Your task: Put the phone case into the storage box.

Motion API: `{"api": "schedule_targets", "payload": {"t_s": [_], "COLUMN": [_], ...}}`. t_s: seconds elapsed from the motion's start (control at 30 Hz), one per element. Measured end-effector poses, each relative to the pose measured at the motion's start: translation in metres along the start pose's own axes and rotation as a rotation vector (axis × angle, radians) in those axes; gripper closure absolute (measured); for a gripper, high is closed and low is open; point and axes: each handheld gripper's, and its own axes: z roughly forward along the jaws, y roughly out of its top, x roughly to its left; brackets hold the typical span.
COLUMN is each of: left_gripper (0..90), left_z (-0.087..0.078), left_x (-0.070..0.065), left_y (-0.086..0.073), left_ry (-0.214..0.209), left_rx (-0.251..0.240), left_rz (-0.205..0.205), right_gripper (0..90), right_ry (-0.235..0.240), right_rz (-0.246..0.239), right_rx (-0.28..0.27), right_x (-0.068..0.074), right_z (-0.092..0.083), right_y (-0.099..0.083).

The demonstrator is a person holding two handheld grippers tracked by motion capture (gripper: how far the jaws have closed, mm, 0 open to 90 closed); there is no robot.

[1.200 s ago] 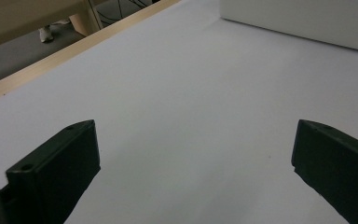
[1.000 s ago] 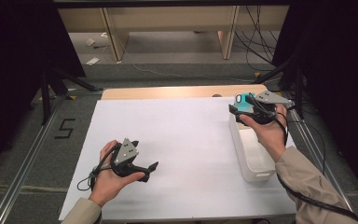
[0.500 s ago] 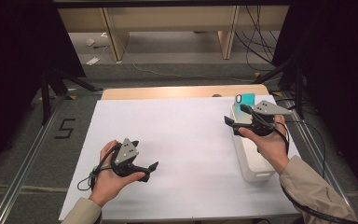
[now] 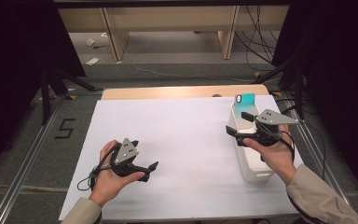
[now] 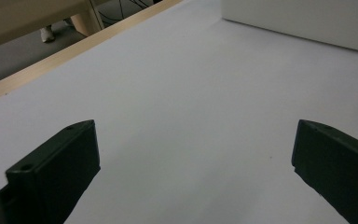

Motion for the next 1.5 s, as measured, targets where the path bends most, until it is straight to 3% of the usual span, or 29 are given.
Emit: {"api": "schedule_targets", "payload": {"t_s": [1.5], "left_gripper": [0.0], "left_z": [-0.002], "left_x": [0.001], "left_y": [0.001], "left_ry": [0.011], "left_rx": [-0.01], "left_rz": [-0.008], "right_gripper": [20.9], "right_ry": [0.098], "right_rz": [-0.038], "right_rx": [-0.066], "right_x": [0.016], "right_z": [-0.048], "right_y": [-0.023]}}
